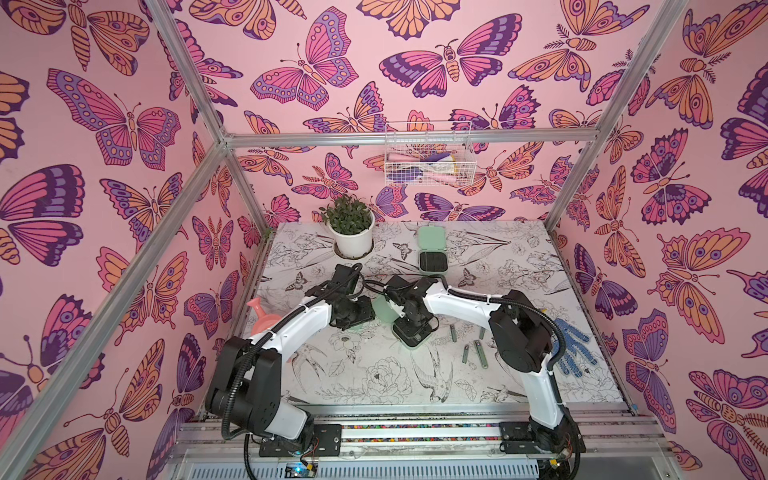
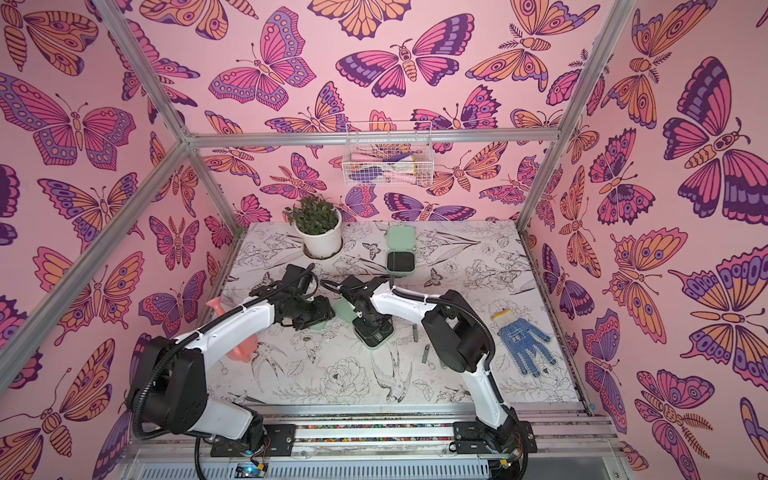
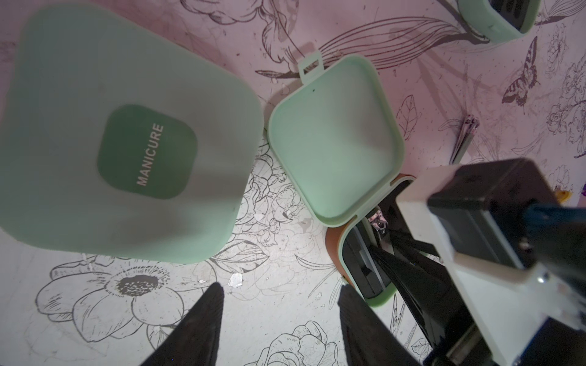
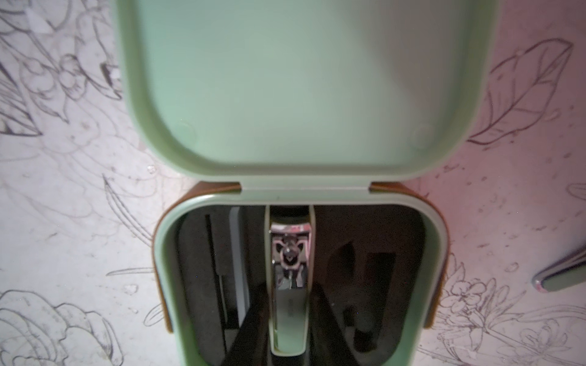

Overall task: Organize nail clipper sets
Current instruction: Place the nail clipper in the storage box.

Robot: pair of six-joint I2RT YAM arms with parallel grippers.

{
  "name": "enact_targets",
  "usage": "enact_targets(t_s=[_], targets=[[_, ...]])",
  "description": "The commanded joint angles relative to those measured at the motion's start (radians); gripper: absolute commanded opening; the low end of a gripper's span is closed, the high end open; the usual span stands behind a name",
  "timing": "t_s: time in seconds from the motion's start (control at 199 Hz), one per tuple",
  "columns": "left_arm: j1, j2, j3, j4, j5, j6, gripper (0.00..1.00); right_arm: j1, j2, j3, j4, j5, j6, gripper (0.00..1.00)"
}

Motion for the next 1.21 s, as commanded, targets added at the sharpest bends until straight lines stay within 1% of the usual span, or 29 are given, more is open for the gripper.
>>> enact_targets(t_s=[0.0,0.181,0.448,0.584,0.73,1.011,1.203], targets=[[0.007,0.007,0.014,-0.007,0.007,0.017,0.61,-0.001,0.168,-0.082,-0.032,0.015,0.006,0.14],[0.007,-0.009,0.005,-0.007,0.009,0.015,0.61,-0.001,0.199,-0.059,-0.03,0.011,0.007,0.14],[0.007,-0.047,-0.017,-0.009,0.006,0.007,0.61,-0.001,0.247,-0.066,-0.007,0.011,0.011,0.13],[0.007,-0.064,-0.025,-0.009,0.003,0.006,0.61,-0.001,0.242,-0.075,0.002,0.014,0.021,0.13],[0.007,-0.068,-0.023,-0.018,0.001,0.006,0.61,-0.001,0.182,-0.081,0.005,0.032,0.029,0.2],[0.007,-0.07,-0.021,-0.019,0.0,0.007,0.61,-0.001,0.081,-0.03,-0.03,0.068,0.029,0.32],[0.007,-0.071,-0.02,-0.021,-0.003,0.013,0.61,-0.001,0.055,0.0,-0.05,0.07,0.027,0.33]])
